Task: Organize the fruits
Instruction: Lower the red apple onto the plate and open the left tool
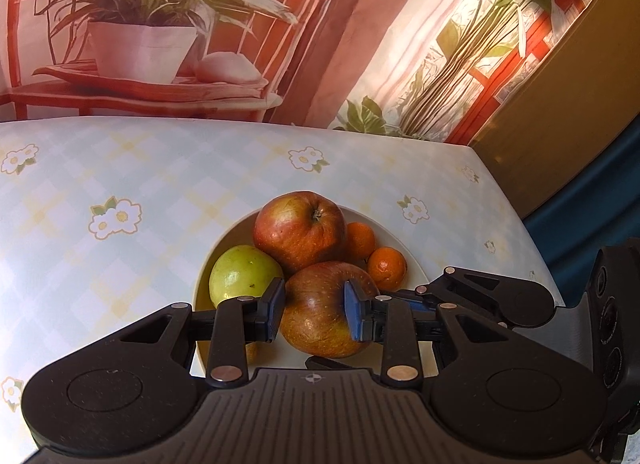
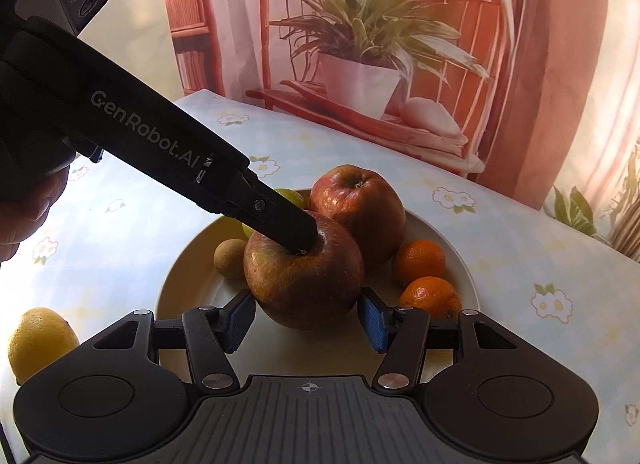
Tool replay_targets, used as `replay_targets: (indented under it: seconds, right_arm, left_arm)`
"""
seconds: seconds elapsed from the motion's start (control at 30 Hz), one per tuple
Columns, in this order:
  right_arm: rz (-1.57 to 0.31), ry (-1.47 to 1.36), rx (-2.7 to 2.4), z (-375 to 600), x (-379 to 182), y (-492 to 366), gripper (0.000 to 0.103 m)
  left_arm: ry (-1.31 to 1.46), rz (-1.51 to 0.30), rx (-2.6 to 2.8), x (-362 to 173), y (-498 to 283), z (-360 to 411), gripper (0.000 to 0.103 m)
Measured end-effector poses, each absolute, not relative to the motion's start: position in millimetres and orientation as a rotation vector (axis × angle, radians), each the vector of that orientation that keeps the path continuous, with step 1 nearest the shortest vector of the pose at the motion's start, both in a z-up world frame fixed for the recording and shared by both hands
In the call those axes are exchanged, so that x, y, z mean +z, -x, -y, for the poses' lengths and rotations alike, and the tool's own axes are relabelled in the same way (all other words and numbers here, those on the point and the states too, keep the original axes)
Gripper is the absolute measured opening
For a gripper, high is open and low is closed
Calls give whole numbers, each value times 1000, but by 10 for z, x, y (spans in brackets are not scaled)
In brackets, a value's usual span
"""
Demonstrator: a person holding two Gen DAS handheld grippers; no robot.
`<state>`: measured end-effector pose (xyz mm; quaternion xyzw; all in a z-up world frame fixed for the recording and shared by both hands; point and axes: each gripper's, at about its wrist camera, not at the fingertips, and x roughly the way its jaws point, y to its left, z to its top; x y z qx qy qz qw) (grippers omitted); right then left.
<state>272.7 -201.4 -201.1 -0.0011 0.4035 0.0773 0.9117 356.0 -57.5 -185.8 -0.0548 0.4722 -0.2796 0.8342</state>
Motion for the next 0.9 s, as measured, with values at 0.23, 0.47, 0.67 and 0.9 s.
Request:
replay_targets:
  seconds: [0.23,0.47,0.67,0.9]
  right_arm:
    - [-826,20,147,1976,-2021,-2698,53]
    - [-815,11,118,1950,-1952,-2655,58]
    - [-775,-16,78,1990,-1802,-2453,57]
    - [-729,-62,28,2005,-1648,-2096,57]
  left_arm:
    - [157,-1012,-582,-1862,-3516,504,33]
    - [151,-975,-542,-1746,-3371,372,33]
    - [116,-929,-495,-1620,-3162,243,33]
    - [45,-850,-447,-1449,-2839,103,33]
